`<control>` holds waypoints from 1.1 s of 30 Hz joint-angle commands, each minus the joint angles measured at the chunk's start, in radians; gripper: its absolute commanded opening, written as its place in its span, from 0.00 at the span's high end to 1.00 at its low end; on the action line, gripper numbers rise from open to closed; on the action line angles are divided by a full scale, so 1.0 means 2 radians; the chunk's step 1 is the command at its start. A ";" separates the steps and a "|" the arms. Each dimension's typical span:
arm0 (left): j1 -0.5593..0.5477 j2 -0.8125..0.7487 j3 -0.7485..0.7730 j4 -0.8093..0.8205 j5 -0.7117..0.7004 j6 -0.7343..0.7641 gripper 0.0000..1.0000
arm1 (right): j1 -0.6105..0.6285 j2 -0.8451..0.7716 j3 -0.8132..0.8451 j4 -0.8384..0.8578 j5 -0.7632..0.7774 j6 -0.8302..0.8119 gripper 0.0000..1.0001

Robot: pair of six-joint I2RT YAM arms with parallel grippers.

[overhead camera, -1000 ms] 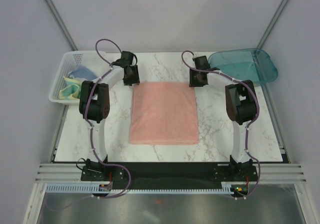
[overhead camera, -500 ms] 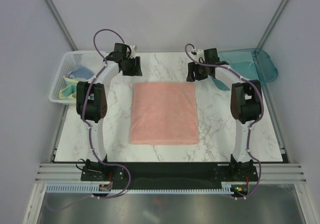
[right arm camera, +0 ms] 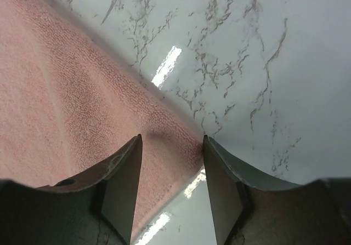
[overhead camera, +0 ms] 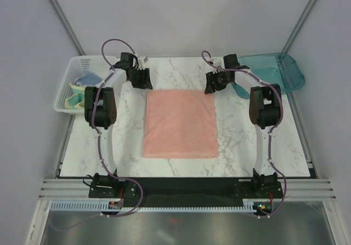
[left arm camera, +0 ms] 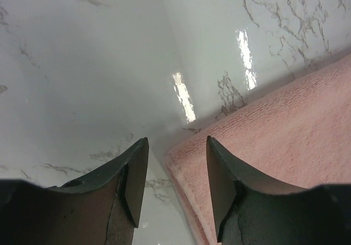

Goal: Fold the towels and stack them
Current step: Fold the towel

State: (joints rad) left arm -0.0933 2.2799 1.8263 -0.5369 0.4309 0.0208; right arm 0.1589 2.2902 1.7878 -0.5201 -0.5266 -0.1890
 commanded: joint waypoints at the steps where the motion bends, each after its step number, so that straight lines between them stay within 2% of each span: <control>1: 0.000 0.005 0.023 -0.013 0.025 0.047 0.47 | -0.007 0.008 0.022 -0.021 -0.033 -0.026 0.44; 7: 0.000 0.017 0.029 -0.017 0.041 0.068 0.48 | -0.018 0.014 0.033 -0.035 -0.050 -0.034 0.45; 11: 0.000 0.026 0.037 -0.020 0.041 0.074 0.53 | -0.021 0.021 0.043 -0.044 -0.046 -0.040 0.46; 18: 0.001 0.034 0.033 -0.028 0.031 0.086 0.52 | -0.023 0.038 0.057 -0.055 -0.050 -0.046 0.45; 22: 0.001 0.036 0.029 -0.031 0.042 0.089 0.55 | -0.023 0.044 0.059 -0.059 -0.063 -0.047 0.51; 25: 0.001 0.034 0.024 -0.034 0.042 0.091 0.57 | -0.023 0.045 0.061 -0.063 -0.064 -0.050 0.52; 33: 0.011 0.021 0.019 -0.041 0.056 0.098 0.55 | -0.026 0.045 0.062 -0.066 -0.063 -0.050 0.54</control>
State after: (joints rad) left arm -0.0856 2.3295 1.8652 -0.5812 0.5076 0.1688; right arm 0.1127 2.3558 1.8839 -0.6262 -0.6319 -0.2592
